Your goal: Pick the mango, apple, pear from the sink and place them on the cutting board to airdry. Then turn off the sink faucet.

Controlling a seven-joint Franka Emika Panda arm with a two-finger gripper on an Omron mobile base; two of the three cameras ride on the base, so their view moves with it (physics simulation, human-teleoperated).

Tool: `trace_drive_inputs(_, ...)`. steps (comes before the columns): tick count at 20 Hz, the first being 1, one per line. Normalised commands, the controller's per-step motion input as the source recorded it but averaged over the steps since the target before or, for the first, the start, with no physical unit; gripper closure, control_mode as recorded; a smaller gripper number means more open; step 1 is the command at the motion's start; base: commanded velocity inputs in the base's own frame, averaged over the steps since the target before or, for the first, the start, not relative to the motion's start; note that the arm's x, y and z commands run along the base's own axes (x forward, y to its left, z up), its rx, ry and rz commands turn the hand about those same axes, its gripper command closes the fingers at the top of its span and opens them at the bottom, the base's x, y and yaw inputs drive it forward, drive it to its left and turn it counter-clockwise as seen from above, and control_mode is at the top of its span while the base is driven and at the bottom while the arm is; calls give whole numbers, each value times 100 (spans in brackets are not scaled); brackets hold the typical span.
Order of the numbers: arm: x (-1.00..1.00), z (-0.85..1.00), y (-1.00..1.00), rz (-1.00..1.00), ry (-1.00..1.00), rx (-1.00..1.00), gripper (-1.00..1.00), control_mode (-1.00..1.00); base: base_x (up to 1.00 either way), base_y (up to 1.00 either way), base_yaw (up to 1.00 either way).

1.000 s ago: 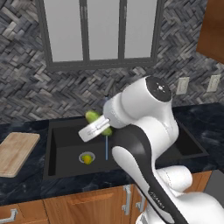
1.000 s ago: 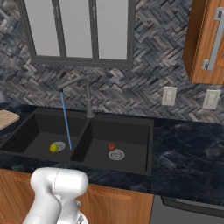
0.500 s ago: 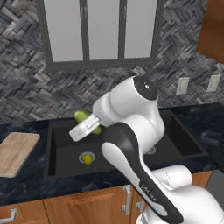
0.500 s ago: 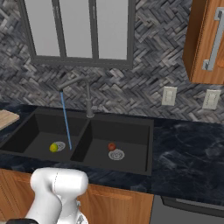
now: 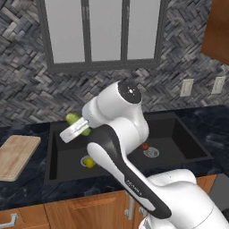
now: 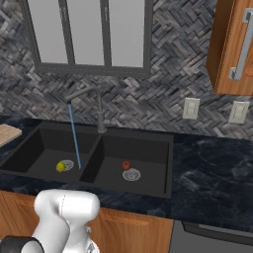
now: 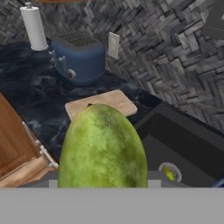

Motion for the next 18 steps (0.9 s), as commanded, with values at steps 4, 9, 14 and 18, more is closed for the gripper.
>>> trace_drive_inputs(4, 35, -17, 43, 0, 0, 0, 100, -100, 0, 0, 0)
trace_drive_inputs(9, 34, -8, 51, 0, 0, 0, 100, -100, 0, 0, 0)
trace_drive_inputs(14, 31, -16, 37, 0, 0, 0, 100, -100, 0, 0, 0)
trace_drive_inputs(18, 39, -31, 26, 0, 1, 0, 100, -100, 0, 0, 0)
